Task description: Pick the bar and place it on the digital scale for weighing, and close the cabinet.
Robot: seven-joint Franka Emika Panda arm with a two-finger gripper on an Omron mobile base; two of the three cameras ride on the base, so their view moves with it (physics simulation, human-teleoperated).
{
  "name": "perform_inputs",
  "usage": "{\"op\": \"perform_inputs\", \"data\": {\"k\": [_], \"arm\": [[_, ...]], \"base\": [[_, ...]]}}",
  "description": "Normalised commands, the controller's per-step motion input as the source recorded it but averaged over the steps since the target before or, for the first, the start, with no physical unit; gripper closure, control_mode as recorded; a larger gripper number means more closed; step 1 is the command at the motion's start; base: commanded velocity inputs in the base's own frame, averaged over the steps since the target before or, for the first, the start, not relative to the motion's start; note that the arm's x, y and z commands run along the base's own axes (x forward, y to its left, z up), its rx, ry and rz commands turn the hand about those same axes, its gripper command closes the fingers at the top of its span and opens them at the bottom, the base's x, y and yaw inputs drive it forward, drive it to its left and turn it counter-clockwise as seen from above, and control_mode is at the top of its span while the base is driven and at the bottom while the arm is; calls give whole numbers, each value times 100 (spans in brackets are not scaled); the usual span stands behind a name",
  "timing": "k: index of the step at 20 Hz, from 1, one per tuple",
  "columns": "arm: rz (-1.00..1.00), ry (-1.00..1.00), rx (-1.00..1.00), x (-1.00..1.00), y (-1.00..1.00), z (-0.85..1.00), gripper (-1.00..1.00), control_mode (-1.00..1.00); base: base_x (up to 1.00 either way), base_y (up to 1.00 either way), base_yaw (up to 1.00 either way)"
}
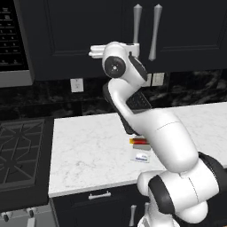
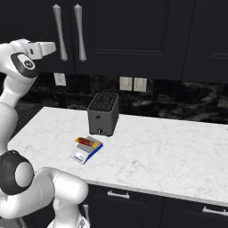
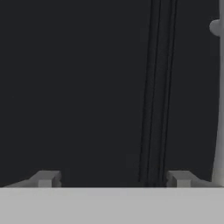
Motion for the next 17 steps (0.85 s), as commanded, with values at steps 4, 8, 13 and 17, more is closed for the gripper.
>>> {"op": "perform_inputs", "data": {"k": [4,8,13,17], "arm": [[0,4,0,93,1,-16,-100,-100],[2,0,0,100,2,-52,-100,-100],[4,3,0,90,-1,-40,-100,-100],[7,16,0,69,-12,-28,-100,-100]], "base": [[0,0,0],[0,0,0],[0,0,0],[0,0,0]]}}
